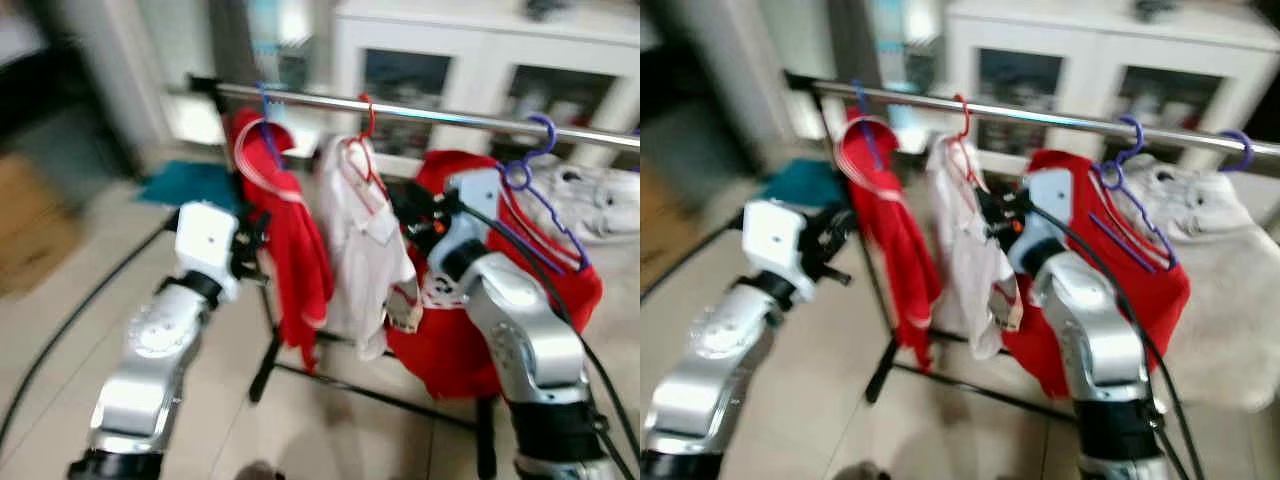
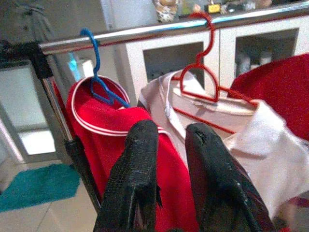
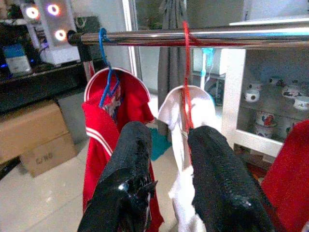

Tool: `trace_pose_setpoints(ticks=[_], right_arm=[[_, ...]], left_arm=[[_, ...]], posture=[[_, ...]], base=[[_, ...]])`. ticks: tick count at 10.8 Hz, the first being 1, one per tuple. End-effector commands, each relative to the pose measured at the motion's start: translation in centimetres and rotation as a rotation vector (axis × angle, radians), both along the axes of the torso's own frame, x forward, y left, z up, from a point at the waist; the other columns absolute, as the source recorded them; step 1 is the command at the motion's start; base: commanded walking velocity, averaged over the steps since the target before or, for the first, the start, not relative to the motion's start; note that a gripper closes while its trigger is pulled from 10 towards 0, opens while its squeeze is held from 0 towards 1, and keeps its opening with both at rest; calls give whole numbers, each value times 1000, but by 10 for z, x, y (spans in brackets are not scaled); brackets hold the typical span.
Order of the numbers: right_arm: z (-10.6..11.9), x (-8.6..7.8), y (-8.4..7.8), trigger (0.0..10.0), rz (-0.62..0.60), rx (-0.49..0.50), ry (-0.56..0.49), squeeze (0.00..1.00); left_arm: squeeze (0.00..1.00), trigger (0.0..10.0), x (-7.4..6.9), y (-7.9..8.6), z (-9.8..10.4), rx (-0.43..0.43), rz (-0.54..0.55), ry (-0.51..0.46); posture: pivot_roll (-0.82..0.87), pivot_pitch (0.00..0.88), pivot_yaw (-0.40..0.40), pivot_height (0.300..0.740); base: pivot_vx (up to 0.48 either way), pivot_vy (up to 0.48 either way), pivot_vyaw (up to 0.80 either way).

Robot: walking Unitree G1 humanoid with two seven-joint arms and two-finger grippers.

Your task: Hang hanger

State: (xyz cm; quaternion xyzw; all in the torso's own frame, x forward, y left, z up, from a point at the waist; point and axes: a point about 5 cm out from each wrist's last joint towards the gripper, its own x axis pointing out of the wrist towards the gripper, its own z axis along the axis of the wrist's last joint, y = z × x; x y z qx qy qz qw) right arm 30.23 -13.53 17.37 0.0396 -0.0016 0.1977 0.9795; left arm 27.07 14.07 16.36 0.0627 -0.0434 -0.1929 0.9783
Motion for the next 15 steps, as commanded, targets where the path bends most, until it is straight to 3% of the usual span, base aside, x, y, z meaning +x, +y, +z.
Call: trace_pose_setpoints(ticks=[1,3,6,7,9,11,12,13,15], right_arm=[[4,0,2,10000,-1,3,-10,0],[4,1,3,10000,-11,11,-8,0],[10,7,-9,10000,-130,61,-16,0],[11,10,-19,10000,-196,49,-16,1000],[9,24,-42,10000,-326,-5,33,1000],[14,40,-73,10000,-460,-194,49,1000],[17,44,-88,10000,-517,-242,65,196],[16,45,-95,10000,-542,-243,91,0],[14,47,-106,10000,-562,-282,115,0]], left_arm=[[0,10000,1,3,4,15,7,-19],[0,10000,0,4,4,19,5,-18],[0,10000,1,4,3,34,-45,1],[0,10000,-1,1,3,48,-81,2],[0,10000,-3,-2,1,31,-116,25],[0,10000,-13,-14,0,23,-295,63],[0,10000,-16,-16,1,17,-347,80],[0,10000,-17,-16,1,23,-361,83],[0,10000,-19,-16,0,27,-400,106]], posture=[[-62,13,43,740],[-60,16,46,740],[-57,19,53,740],[-53,23,56,740],[-56,27,60,740],[-58,28,60,740],[-60,28,58,740],[-61,29,55,740],[-66,31,54,740]], base=[[0,-349,800],[0,-328,800],[0,0,0],[0,0,0],[0,0,0],[0,0,0],[0,0,0],[0,0,0],[0,0,0]])
